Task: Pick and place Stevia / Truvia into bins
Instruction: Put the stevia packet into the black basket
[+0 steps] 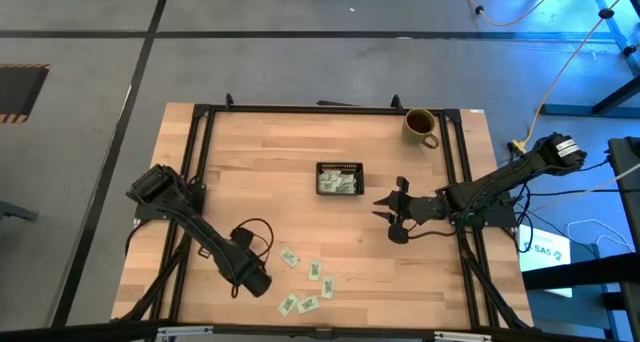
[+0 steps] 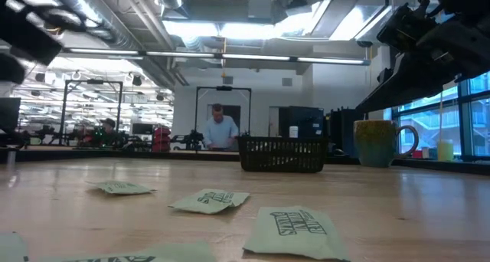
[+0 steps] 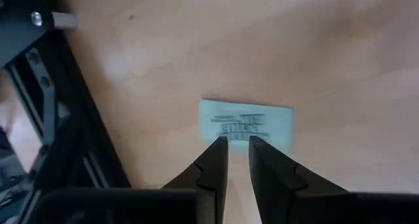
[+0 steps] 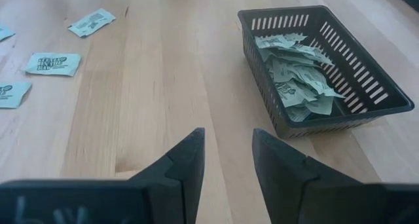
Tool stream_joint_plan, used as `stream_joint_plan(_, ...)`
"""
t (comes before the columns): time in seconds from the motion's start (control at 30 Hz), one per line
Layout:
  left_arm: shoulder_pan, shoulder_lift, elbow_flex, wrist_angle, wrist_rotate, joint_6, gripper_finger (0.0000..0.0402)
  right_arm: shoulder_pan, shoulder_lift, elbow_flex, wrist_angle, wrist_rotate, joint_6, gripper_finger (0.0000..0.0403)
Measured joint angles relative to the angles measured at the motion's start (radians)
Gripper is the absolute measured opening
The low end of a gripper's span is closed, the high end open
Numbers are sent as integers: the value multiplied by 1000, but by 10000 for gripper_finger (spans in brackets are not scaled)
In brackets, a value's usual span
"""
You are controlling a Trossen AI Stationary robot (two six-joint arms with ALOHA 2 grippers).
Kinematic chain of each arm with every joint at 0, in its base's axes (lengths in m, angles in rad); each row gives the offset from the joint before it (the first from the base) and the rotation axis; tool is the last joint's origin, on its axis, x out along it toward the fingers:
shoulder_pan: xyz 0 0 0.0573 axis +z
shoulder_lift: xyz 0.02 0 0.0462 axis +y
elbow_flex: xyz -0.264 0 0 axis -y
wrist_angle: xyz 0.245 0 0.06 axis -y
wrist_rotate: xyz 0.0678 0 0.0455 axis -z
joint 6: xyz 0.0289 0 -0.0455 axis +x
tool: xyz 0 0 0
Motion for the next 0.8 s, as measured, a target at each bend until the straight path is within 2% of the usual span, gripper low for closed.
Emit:
stream_joint_plan(0.27,21,-50,-143,188,7,49,56,0,0,0,0,0,1,131)
stream_joint_plan(0.63,30,-95,-271,362,40,51,77,0,0,0,0,0,1,131)
stream_joint_plan(0.8,31,-103,-295,424,95,34,76,0,0,0,0,0,2,131)
